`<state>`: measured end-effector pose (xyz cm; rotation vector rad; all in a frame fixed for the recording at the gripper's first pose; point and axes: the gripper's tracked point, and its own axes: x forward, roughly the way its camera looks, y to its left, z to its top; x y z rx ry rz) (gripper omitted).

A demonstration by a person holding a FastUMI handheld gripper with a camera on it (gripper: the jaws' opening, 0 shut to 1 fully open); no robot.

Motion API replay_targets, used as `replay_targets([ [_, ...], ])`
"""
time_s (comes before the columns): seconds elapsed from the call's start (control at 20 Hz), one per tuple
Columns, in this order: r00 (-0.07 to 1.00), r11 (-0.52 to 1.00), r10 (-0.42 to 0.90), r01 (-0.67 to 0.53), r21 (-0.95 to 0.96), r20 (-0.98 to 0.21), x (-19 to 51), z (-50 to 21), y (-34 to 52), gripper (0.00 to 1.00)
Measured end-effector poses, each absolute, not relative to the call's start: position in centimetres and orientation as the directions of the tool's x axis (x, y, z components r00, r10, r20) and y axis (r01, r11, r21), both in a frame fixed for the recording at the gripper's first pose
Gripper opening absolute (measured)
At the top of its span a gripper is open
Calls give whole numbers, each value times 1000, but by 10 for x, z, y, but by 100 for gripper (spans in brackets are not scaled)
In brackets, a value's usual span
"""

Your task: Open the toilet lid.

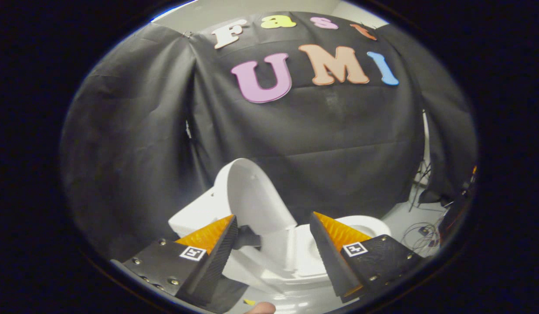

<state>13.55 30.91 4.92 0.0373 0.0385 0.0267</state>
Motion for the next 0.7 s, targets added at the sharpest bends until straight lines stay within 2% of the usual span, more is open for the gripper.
replay_targets([
  [0.15,999,998,-53,53,-23,-12,127,61,257,98],
  [0.25,998,997,-59,59,-45,11,121,70,235,98],
  [0.5,999,985,-17,11,-172,-35,111,63,202,98],
  [0.7,997,990,2,-14,-139,-81,114,51,184,98],
])
